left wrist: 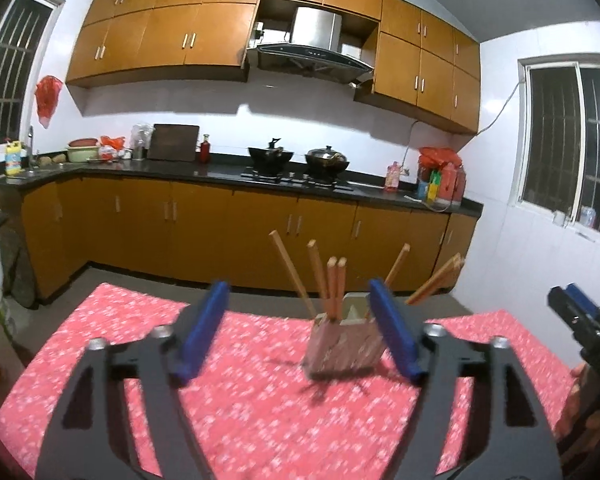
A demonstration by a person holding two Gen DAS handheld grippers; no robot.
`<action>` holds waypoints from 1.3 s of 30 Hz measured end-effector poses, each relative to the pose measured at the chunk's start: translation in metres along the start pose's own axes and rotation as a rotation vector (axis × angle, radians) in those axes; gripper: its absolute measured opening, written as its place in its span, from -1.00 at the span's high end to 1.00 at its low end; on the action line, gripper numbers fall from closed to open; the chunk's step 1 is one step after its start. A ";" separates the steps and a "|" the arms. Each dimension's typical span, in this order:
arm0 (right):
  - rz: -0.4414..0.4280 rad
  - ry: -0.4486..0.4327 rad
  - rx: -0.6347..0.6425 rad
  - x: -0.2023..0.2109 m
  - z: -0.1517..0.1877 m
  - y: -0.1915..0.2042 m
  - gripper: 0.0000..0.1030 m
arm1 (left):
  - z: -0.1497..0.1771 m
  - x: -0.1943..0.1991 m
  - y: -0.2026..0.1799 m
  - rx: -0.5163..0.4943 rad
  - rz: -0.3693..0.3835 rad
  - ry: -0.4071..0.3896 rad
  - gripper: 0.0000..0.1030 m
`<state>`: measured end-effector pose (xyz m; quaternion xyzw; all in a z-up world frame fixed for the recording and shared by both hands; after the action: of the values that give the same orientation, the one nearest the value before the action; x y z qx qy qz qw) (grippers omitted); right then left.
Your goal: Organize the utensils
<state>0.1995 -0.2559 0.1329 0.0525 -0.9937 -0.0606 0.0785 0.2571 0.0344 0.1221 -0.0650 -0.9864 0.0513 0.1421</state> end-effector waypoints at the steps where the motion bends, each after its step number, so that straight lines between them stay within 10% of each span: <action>1: 0.012 0.002 0.010 0.008 0.006 0.000 -0.97 | 0.007 0.008 0.002 -0.003 -0.007 0.004 -0.73; 13: 0.044 0.085 0.116 0.068 0.081 0.027 -0.97 | 0.080 0.084 -0.015 -0.153 -0.089 -0.012 -0.92; 39: 0.100 0.175 0.103 0.119 0.168 0.018 -0.97 | 0.198 0.115 -0.020 -0.092 -0.144 0.140 -0.92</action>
<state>0.0538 -0.2329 -0.0120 0.0118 -0.9862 -0.0004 0.1651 0.0890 0.0149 -0.0331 -0.0039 -0.9774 -0.0093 0.2110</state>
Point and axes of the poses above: each gripper's, at about its wrist camera, not at the fingertips, and x roughly against the way its jaws point, y to its left, z to its underside, the point moved 9 cm from there along -x, roughly the way its jaws point, and after that the axes turned 1 degree about -x, right-handed, at the moved point
